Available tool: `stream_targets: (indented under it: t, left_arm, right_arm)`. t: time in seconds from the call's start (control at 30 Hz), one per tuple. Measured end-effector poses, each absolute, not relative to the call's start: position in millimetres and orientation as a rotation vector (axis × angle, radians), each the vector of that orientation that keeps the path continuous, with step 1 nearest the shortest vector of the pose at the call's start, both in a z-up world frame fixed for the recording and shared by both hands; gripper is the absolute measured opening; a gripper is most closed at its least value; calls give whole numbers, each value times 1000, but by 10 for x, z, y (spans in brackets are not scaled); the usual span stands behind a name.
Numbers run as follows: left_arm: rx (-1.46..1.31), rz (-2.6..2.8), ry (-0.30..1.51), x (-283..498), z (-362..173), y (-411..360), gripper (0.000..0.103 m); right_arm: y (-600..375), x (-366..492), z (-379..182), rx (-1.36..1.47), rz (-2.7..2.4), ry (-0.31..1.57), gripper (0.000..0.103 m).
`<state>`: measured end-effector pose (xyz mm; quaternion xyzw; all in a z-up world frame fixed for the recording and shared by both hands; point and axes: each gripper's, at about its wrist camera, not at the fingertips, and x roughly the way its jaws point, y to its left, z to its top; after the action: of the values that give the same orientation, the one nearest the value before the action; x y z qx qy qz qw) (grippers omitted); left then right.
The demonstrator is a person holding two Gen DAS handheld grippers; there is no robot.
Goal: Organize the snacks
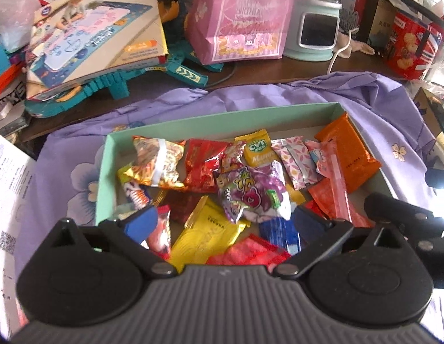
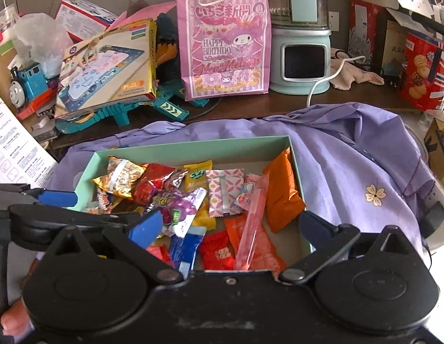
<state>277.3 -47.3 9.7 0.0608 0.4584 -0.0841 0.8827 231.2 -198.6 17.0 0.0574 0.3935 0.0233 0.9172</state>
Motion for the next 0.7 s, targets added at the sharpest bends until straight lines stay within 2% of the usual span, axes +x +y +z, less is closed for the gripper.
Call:
stream_targets:
  t: [0.37,0.7]
  left_arm:
    - [87,-174,876,2130,460,-263,103]
    - [123,-160,898,1592,230,-120,103]
  right_arm:
    - [-1854,1746,488,107,40,756,103]
    - [-1804,1350,273,133,28,827,103]
